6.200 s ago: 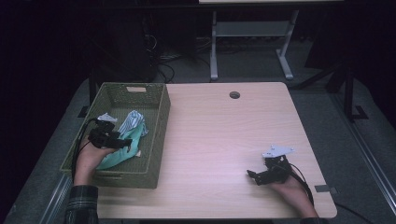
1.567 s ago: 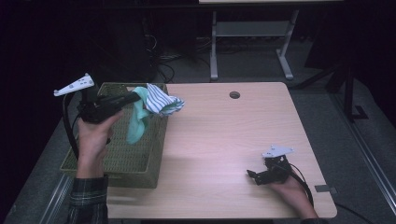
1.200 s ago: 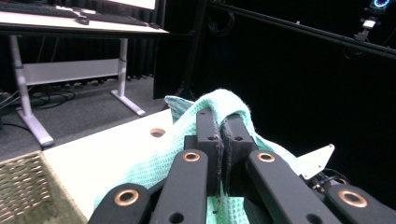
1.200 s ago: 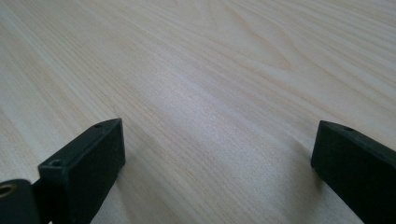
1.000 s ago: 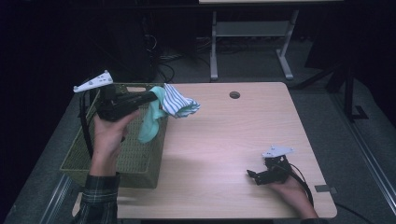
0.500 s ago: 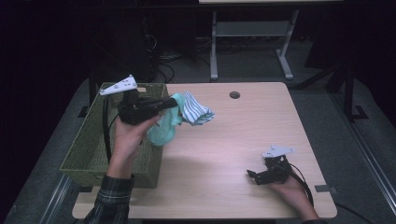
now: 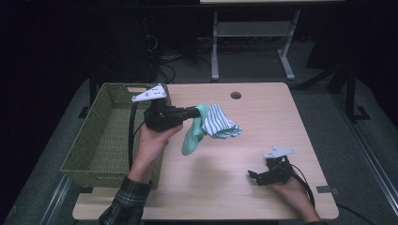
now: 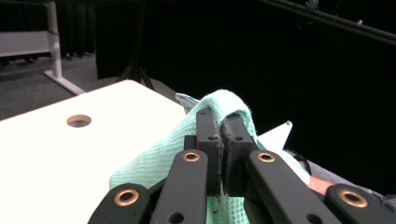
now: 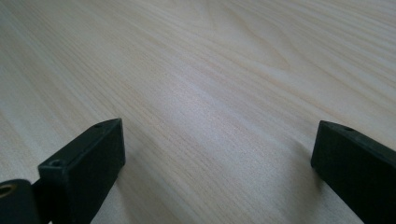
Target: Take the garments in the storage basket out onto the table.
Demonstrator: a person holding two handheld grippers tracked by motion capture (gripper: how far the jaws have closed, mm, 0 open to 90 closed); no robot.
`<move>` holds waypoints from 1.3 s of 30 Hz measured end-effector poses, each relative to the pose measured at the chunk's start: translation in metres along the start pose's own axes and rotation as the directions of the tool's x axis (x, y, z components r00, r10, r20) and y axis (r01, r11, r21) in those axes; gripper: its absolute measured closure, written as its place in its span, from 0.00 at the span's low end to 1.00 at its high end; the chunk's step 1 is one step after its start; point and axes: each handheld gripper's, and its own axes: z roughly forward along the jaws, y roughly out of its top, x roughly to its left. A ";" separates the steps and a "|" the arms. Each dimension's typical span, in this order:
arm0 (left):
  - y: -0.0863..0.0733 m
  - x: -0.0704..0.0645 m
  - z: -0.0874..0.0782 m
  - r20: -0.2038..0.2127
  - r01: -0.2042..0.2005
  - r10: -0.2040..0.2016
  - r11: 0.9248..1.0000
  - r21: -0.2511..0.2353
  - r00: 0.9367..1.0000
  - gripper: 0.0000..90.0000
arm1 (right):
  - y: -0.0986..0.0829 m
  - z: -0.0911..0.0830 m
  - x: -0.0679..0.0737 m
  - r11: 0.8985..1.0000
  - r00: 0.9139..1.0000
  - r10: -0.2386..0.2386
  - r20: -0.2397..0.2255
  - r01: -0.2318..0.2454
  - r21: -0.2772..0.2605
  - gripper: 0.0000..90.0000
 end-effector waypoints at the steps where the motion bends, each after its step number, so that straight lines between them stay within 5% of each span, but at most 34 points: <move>1: -0.001 -0.001 0.003 0.004 0.000 0.000 1.000 0.006 1.000 0.97 | 0.000 0.000 0.000 1.000 1.000 -0.001 0.000 0.001 0.001 0.03; 13: -0.015 -0.009 0.027 0.039 0.007 -0.009 0.999 0.047 0.999 0.97 | 0.000 0.000 0.000 1.000 1.000 0.000 0.000 0.000 0.000 0.03; 29: -0.053 -0.010 0.065 0.070 0.045 -0.055 0.988 0.150 0.996 0.97 | 0.000 0.000 0.000 1.000 1.000 0.000 0.000 0.000 0.000 0.03; 39: -0.085 0.014 0.087 0.056 0.113 -0.130 0.962 0.248 0.990 0.97 | 0.000 0.000 0.000 1.000 1.000 -0.003 0.001 0.003 0.001 0.03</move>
